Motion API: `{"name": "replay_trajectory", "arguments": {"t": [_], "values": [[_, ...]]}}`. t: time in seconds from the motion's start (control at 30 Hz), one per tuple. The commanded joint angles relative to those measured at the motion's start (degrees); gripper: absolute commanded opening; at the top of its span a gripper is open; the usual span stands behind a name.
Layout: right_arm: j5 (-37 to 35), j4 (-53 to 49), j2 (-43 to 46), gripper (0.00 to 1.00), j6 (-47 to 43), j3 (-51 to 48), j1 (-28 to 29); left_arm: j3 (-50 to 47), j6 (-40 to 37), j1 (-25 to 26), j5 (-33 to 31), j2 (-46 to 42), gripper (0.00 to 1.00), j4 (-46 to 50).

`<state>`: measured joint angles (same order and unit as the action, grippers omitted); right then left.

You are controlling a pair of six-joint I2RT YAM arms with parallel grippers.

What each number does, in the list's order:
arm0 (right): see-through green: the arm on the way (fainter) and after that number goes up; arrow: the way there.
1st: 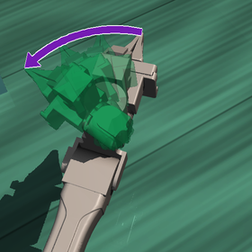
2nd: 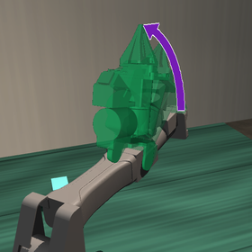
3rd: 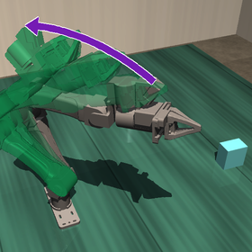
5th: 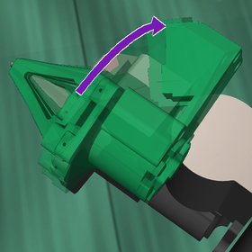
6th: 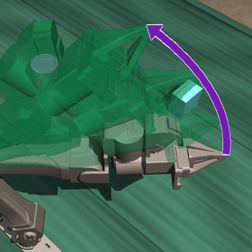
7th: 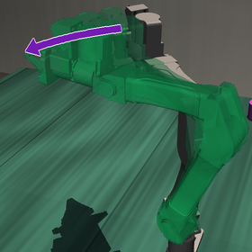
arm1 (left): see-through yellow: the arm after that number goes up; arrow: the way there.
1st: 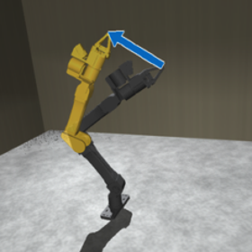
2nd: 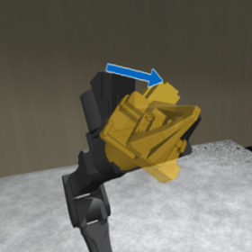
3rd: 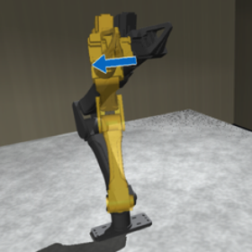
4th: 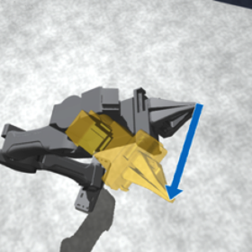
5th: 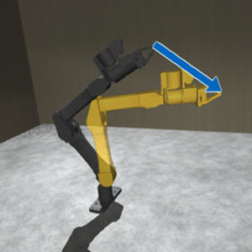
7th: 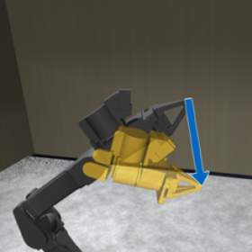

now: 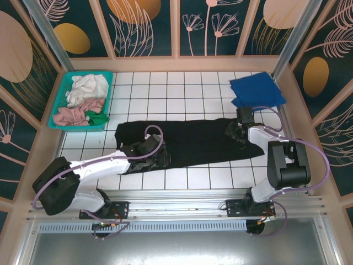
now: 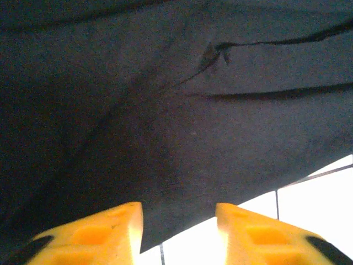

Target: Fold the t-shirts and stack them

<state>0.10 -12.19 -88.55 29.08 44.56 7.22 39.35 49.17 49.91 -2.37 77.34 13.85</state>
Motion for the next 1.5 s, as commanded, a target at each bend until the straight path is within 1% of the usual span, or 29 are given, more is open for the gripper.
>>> {"name": "replay_trajectory", "arguments": {"t": [0.0,0.03,0.07,0.13,0.23,0.37,0.43,0.5,0.57,0.63,0.67,0.73,0.8,0.87,1.0,1.07,1.17,1.27,1.3,1.33,1.4,1.47], "values": [[1.3,1.1,1.6,0.5,0.3,-0.6,-0.2,3.1,0.5,-2.4,-10.7,-0.4,0.65,6.5],[1.5,1.2,1.4,0.5,0.4,-0.7,-0.1,3.8,-0.2,-4.0,-11.0,0.7,0.68,7.2],[1.6,1.3,1.3,0.5,0.5,-0.9,-0.1,4.3,-1.2,-6.2,-10.4,2.1,0.68,6.7],[1.6,1.7,1.3,0.5,0.5,-1.3,-0.1,4.8,-2.4,-8.8,-10.3,4.8,0.69,4.5],[2.5,1.4,1.2,0.5,0.6,-1.4,0.1,7.7,-3.7,-10.1,-10.2,10.5,0.67,2.9],[2.7,1.9,1.1,0.5,0.6,-1.6,0.5,14.1,-5.9,-10.3,-10.4,19.3,0.67,4.1],[2.3,1.9,1.1,0.5,0.5,-1.8,0.4,15.8,-6.4,-10.3,-8.9,22.5,0.62,4.0],[2.0,1.8,1.1,0.5,0.3,-2.1,0.4,15.5,-6.4,-10.3,-6.1,22.8,0.54,2.1],[1.9,2.1,1.1,0.51,0.2,-2.5,0.4,14.2,-6.0,-10.3,-3.8,21.8,0.41,0.3],[1.9,2.3,1.1,0.51,0.2,-2.9,0.4,13.3,-5.5,-10.0,-2.9,21.2,0.29,0.1],[1.9,2.5,0.9,0.51,0.2,-3.0,0.3,12.9,-5.3,-9.8,-2.9,19.2,0.25,0.3],[2.1,2.8,0.4,0.51,0.2,-3.0,0.3,12.5,-4.9,-8.9,-3.6,17.4,0.23,1.2],[2.4,3.1,-0.3,0.51,0.2,-3.0,0.3,12.3,-4.8,-7.4,-4.6,15.7,0.18,1.9],[2.2,3.2,-0.7,0.51,0.2,-2.9,0.2,12.5,-4.8,-5.5,-5.2,14.9,0.16,1.8],[2.2,3.0,-1.2,0.51,0.0,-2.7,0.2,15.6,-6.0,0.1,-5.9,17.0,0.2,4.1],[2.3,2.8,-1.4,0.51,-0.1,-2.5,0.3,16.0,-6.3,2.1,-4.6,17.9,0.21,4.1],[2.1,2.3,-0.8,0.51,-0.1,-2.3,0.2,13.8,-6.3,3.7,1.0,17.4,0.22,-0.5],[2.0,1.5,0.6,0.51,0.0,-2.0,0.3,11.4,-6.3,4.3,4.7,15.1,0.28,-4.0],[2.0,1.3,1.0,0.51,0.1,-1.9,0.4,10.8,-6.4,4.3,5.1,13.9,0.3,-4.5],[2.1,1.3,1.5,0.51,0.3,-1.7,0.6,10.1,-6.9,4.3,4.9,12.4,0.32,-4.9],[2.2,1.2,2.1,0.51,0.8,-1.0,1.4,9.9,-7.3,4.2,1.9,9.5,0.39,-3.8],[1.6,1.2,1.8,0.51,1.0,0.6,3.4,10.8,-7.6,3.2,-2.7,7.0,0.52,-1.0]]}}
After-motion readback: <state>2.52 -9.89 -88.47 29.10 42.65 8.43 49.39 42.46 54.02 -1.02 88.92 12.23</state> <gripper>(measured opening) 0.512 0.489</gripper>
